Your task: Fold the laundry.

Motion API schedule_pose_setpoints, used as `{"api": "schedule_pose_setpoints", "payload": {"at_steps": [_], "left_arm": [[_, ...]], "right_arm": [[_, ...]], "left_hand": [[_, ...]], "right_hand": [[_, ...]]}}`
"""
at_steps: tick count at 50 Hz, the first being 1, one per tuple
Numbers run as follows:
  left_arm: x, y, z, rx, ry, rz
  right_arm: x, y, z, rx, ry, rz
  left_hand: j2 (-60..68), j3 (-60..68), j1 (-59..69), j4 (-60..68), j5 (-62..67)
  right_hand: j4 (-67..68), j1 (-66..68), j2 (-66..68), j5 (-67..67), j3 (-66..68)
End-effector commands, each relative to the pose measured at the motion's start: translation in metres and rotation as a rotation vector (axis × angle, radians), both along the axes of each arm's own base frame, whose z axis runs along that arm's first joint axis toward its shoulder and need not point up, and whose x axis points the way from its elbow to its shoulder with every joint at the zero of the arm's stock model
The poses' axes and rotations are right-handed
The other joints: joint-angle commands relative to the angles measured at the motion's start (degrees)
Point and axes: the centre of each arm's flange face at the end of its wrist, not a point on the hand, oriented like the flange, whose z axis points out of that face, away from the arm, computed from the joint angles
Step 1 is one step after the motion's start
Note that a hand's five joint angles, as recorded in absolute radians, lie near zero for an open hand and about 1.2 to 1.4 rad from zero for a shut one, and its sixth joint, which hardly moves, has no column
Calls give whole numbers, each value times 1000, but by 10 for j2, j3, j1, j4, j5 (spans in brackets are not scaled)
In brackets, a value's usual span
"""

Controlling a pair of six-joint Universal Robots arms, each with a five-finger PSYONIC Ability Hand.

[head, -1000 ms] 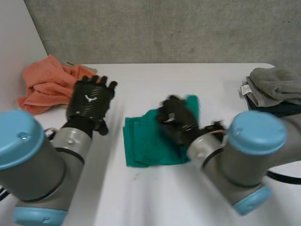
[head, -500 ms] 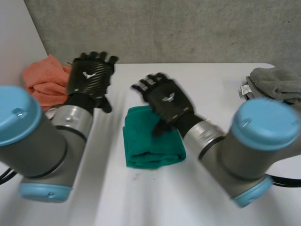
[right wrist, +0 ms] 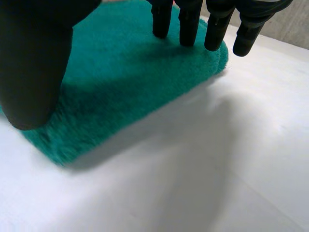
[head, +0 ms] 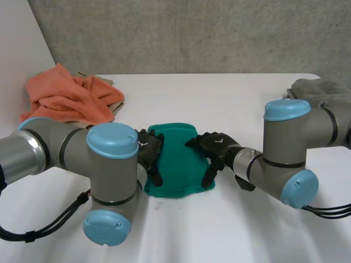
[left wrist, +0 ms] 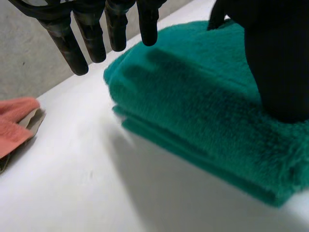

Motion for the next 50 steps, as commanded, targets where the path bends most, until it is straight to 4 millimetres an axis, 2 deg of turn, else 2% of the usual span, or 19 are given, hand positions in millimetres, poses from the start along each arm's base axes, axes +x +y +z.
{"api": "schedule_pose_setpoints", "payload": {"at_steps": [1,4,5,6,8,12,14,18,22,30,38,50], "left_arm": [[0,4,6,-3,-33,-33],[-5,4,18,-30,-22,-79],[-6,3,26,-47,-8,-88],[-9,3,43,-81,28,-115],[-11,2,59,-110,62,-142],[-11,-5,99,-189,149,-219],[-11,-7,110,-207,172,-256],[-19,3,135,-219,231,-441],[-21,9,144,-170,245,-563],[-19,9,142,-124,238,-592],[-20,10,136,-108,233,-592],[-19,9,137,-109,236,-589]], "right_arm": [[-7,-6,19,-178,122,-23],[-7,-3,34,-239,134,-34],[-3,5,40,-275,127,-22],[0,10,43,-293,120,-13],[5,20,45,-327,104,6],[11,52,44,-399,61,41],[12,61,41,-411,53,53],[16,87,20,-417,41,101],[24,97,3,-427,32,132],[32,89,-22,-484,78,161],[41,76,-25,-559,62,155],[49,65,-31,-576,53,152]], "left_hand": [[11,7,21,12,1],[4,0,14,5,-6],[2,-2,13,3,-8],[2,-2,13,3,-8],[2,-2,13,3,-8],[6,2,16,7,-4],[7,3,18,8,-3],[14,10,24,15,4],[14,10,24,15,4],[14,10,24,15,4],[14,10,24,15,4],[12,8,23,14,2]], "right_hand": [[-18,-27,-18,-27,-18],[-18,-27,-18,-27,-18],[-18,-27,-18,-27,-18],[-18,-27,-18,-27,-18],[-18,-27,-18,-27,-18],[-18,-27,-18,-27,-18],[-18,-27,-18,-27,-18],[-18,-27,-18,-27,-18],[-18,-27,-18,-27,-18],[-18,-27,-18,-27,-18],[105,97,106,97,105],[179,171,180,171,179]]}}
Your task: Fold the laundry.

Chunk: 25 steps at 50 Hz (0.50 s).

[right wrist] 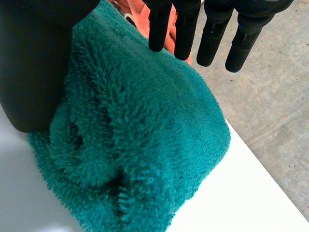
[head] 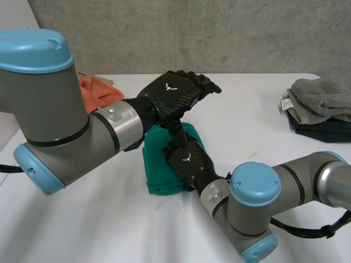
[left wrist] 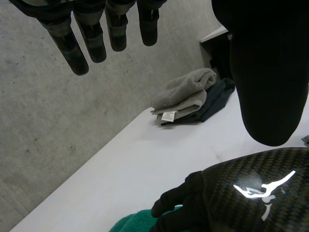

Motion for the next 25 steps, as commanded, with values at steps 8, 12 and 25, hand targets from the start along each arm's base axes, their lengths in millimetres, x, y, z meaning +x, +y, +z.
{"api": "schedule_pose_setpoints", "payload": {"at_steps": [8,12,25], "left_arm": [[1,-1,3,-7,6,2],[1,-1,9,-24,17,5],[6,-16,36,-91,101,58]], "right_arm": [[12,-18,5,-56,-54,-4],[13,-37,25,-109,-121,-35],[-70,-186,160,-412,-427,-308]], "left_hand": [[11,7,19,12,1],[9,5,18,10,-1],[9,5,18,10,-1]], "right_hand": [[588,589,603,593,588],[588,589,603,593,589],[588,589,603,593,589]]}}
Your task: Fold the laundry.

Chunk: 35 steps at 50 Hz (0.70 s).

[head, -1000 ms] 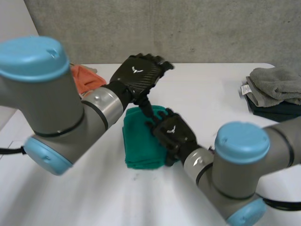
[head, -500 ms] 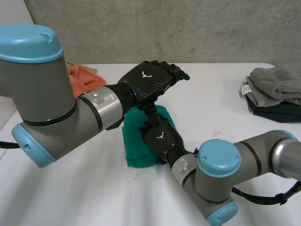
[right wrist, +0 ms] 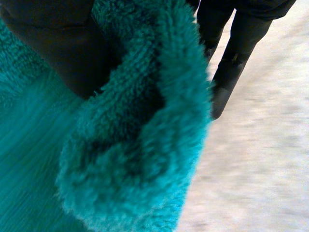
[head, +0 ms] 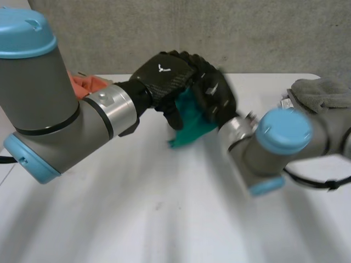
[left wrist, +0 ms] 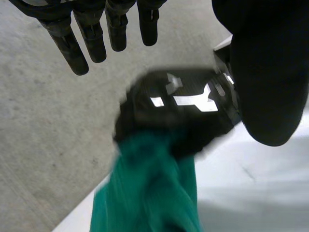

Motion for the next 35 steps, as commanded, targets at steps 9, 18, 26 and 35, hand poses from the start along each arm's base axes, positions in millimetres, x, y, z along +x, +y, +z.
{"api": "schedule_pose_setpoints", "payload": {"at_steps": [9,18,26,35], "left_arm": [[3,-1,14,-21,48,20],[2,2,6,-2,36,14],[2,3,-2,19,22,13],[-1,7,-2,20,21,2]], "right_arm": [[-167,-164,73,-330,-163,-327],[-273,-219,-20,-193,-65,-394],[-323,-209,-92,38,-12,-372],[-332,-200,-65,28,-4,-346]], "left_hand": [[7,3,16,9,-3],[9,5,18,10,-1],[9,5,18,10,-1],[9,5,18,10,-1]], "right_hand": [[115,225,146,172,137],[115,225,146,172,137],[115,225,146,172,137],[-5,105,26,53,18]]}}
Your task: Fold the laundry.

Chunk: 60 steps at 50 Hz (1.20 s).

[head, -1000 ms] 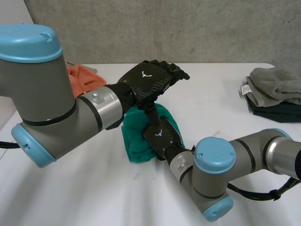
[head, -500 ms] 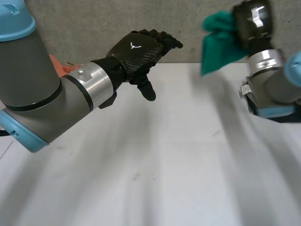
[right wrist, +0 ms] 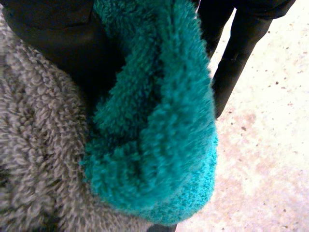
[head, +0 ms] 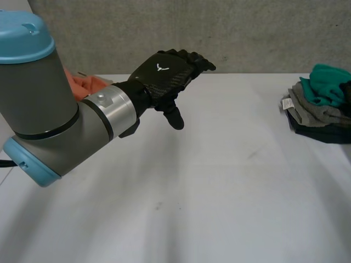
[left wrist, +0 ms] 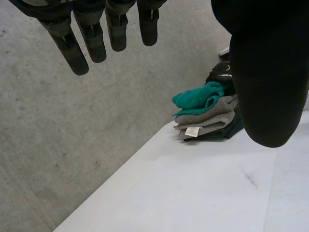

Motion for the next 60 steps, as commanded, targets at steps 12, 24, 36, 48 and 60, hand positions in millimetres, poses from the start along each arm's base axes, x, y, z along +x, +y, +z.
{"api": "schedule_pose_setpoints", "payload": {"at_steps": [12,24,36,48,60], "left_arm": [[-8,18,3,-2,5,-42],[-1,31,34,-70,58,-49],[50,-16,93,-210,236,311],[173,-185,-17,-212,-177,772],[214,-285,-141,-309,-282,695]], "right_arm": [[-17,43,84,118,-43,-32],[-89,83,161,233,25,-489],[79,110,208,-190,114,-145],[191,202,128,-66,155,308],[189,225,76,142,168,327]], "left_hand": [[9,5,18,10,-1],[2,-2,11,3,-8],[7,3,16,9,-3],[28,24,36,29,18],[110,106,118,111,100]], "right_hand": [[-586,-475,-554,-555,-573],[-586,-475,-554,-555,-573],[-586,-475,-554,-555,-573],[-586,-475,-554,-555,-573],[-586,-475,-554,-555,-573]]}}
